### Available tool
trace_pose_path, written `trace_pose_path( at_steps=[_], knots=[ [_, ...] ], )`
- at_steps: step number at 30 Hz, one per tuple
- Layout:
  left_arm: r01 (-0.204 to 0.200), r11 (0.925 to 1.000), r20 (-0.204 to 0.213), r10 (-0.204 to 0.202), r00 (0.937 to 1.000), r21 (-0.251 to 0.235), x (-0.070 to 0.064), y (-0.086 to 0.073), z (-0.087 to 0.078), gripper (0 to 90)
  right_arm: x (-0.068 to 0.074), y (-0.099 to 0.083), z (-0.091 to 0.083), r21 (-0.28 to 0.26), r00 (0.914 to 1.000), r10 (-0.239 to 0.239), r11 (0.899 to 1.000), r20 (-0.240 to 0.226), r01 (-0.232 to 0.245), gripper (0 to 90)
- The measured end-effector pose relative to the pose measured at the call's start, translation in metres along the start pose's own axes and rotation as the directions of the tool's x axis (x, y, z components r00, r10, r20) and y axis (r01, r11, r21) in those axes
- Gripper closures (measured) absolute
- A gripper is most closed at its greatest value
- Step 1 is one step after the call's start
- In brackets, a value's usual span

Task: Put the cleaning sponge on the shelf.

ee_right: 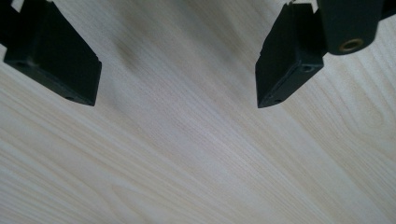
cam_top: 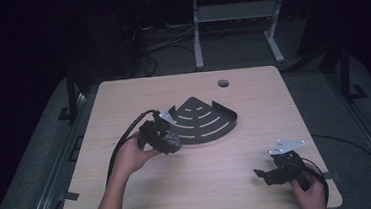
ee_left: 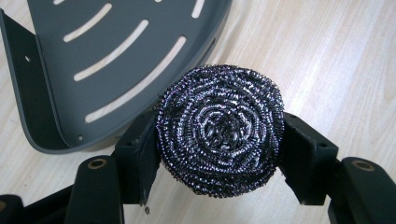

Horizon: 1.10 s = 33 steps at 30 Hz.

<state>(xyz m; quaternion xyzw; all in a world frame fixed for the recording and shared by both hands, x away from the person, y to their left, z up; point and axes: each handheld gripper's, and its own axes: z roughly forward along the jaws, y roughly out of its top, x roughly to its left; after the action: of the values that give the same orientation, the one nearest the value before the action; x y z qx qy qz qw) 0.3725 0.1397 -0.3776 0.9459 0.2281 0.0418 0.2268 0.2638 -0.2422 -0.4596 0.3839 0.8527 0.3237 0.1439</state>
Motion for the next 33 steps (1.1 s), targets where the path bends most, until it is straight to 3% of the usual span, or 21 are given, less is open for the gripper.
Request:
trace_pose_path(
  at_steps=[21,33],
  knots=[
    [-0.006,0.9999,-0.009,0.006,0.9999,0.014,0.017,0.031,0.008,35.0,0.0,0.0,0.0,0.002,1.0,-0.002,1.0,-0.001,0.002,14.0],
    [0.025,0.9997,-0.005,-0.025,0.9997,-0.008,0.027,0.043,0.019,35.0,0.0,0.002,0.001,-0.004,1.0,-0.001,1.0,0.001,0.001,14.0]
  ],
)
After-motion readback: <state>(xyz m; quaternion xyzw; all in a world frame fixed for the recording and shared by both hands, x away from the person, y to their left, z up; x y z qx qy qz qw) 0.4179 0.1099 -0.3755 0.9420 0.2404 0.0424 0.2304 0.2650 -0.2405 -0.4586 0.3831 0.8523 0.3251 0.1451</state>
